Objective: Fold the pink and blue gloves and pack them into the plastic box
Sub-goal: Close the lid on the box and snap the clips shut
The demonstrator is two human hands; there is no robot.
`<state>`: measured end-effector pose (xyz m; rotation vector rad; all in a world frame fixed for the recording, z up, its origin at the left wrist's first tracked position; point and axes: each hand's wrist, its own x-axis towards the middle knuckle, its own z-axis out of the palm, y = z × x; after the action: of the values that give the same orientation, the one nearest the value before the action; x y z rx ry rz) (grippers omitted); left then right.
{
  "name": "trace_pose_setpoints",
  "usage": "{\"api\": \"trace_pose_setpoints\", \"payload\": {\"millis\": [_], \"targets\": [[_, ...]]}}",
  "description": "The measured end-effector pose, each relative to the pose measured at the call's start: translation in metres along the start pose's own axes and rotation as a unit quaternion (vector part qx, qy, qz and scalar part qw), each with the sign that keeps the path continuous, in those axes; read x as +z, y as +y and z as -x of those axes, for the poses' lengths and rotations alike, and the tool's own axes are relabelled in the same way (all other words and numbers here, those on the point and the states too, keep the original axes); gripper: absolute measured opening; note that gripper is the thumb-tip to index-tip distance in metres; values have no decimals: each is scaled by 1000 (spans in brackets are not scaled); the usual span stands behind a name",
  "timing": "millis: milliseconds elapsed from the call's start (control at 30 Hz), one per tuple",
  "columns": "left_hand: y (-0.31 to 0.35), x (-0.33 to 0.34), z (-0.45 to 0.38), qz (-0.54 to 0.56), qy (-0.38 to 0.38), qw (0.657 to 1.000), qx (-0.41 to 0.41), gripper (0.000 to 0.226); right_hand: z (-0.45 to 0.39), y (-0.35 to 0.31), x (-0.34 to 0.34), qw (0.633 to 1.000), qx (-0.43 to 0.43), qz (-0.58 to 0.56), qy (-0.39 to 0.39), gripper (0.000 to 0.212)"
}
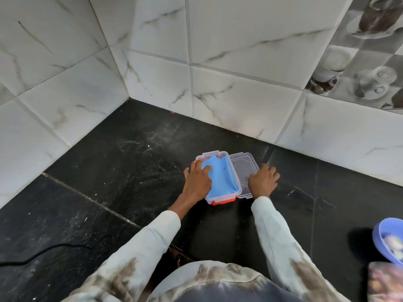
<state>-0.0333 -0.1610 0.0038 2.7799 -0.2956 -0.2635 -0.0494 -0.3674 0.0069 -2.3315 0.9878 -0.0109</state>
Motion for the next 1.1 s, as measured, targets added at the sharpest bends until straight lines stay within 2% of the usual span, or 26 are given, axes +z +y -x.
{"api": "trace_pose_setpoints", "payload": {"millis": [100, 233, 367, 467, 533, 600, 633, 667, 733, 767, 800, 867, 933, 1000, 1100], "targets": [[-1, 3, 3, 17, 18, 1000, -13, 42, 11, 26, 5, 996, 43, 52, -63, 73], [-4, 8, 10, 28, 4, 999, -16, 44, 10, 32, 6, 996, 51, 25, -74, 75], [0, 13, 13, 15, -1, 1000, -12, 48, -11, 29, -5, 991, 102, -67, -56, 55], [8, 15, 13, -13, 9, 999, -30, 48, -21, 25, -14, 981, 59, -168, -75, 30], [14, 13, 9, -25, 52, 998, -24, 44, -19, 9, -20, 976, 25, -202, -82, 22], [24, 7, 4, 46, 90, 995, -1, 41, -13, -11, -23, 978, -27, -192, -78, 19], [32, 2, 0, 132, 87, 987, 1, 41, -9, -21, -25, 981, -64, -170, -68, 17], [40, -5, -5, 249, 69, 966, -11, 43, -6, -30, -25, 982, -104, -145, -54, 16], [59, -22, -17, 490, 13, 870, -53, 47, 4, -46, -23, 977, -182, -104, -31, 20], [66, -29, -22, 569, -3, 819, -75, 50, 10, -54, -21, 971, -219, -90, -22, 22], [71, -35, -26, 610, -1, 786, -95, 53, 16, -61, -19, 963, -259, -75, -13, 23], [73, -40, -32, 619, 40, 774, -124, 49, 23, -70, -14, 937, -346, -38, -7, 29], [64, -37, -38, 595, 85, 785, -147, 36, 22, -71, -14, 916, -397, -16, -57, 34], [52, -35, -38, 592, 97, 782, -170, 32, 17, -65, -17, 909, -399, -45, -111, 31], [36, -31, -29, 618, 72, 759, -193, 28, 7, -50, -18, 932, -338, -100, -81, 30]]}}
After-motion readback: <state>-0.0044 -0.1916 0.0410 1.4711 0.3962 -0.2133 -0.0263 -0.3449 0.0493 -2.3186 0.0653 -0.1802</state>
